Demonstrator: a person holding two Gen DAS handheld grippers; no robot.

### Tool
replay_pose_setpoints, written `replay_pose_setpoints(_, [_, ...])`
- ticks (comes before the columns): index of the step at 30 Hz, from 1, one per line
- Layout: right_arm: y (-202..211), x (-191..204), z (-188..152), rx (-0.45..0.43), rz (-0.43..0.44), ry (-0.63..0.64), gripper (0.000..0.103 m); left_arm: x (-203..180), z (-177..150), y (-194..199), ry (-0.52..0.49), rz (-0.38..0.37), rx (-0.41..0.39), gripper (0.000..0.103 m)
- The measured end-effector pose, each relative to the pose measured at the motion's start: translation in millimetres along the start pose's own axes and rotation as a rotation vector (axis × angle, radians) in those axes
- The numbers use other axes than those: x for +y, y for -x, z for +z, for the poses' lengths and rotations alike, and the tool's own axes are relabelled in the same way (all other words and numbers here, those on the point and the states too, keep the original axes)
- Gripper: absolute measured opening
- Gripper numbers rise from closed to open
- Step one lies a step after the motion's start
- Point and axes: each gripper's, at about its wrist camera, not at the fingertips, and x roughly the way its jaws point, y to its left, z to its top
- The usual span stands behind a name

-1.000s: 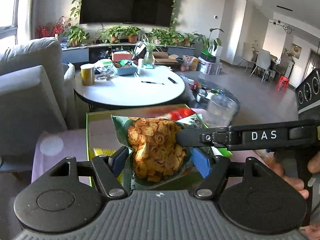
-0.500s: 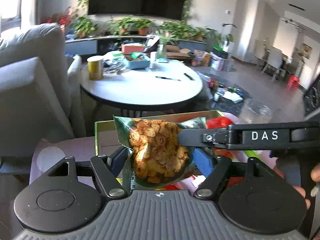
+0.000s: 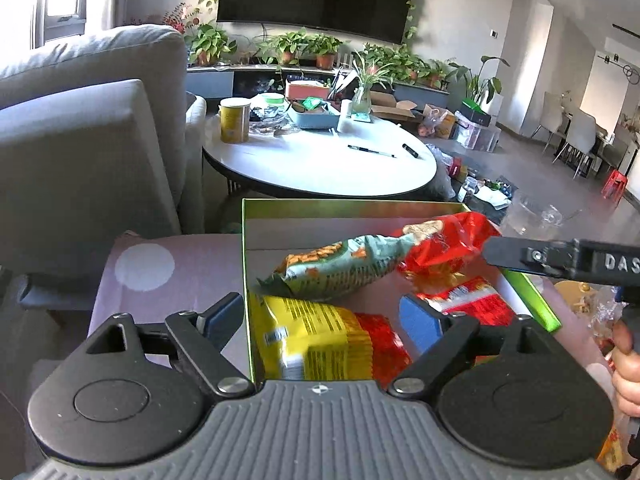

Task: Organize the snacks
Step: 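Carry the green bag into the green box and open the right gripper, then move the right gripper over the orange cake packet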

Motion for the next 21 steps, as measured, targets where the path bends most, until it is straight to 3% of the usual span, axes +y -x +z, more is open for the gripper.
replay_pose_setpoints(6, [29.9,15.5,-16.8,-0.029,0.0,0.113,0.054,-10.6,-21.1,35.8,-0.026,-0.014,-0.013,0.087])
replay_pose_setpoints(13, [54.3,15.1,-28.4,0.023,0.02,0.119,0.054,-21.3,-48.1,64.3,-0.027,-0.027,0.005,0.088])
replay_pose_setpoints(16, [67.9,13.5,-26.0,0.003,0.003,0.125,0.056,-26.1,-62.1,74.9,-0.037,-0.021,0.02,0.088])
replay_pose_setpoints(21, [94.4,6.8,-22.6,-0.027,0.055,0.094,0.059,-34.9,-83.2,87.2,-0.042,-0.024,0.054,0.089])
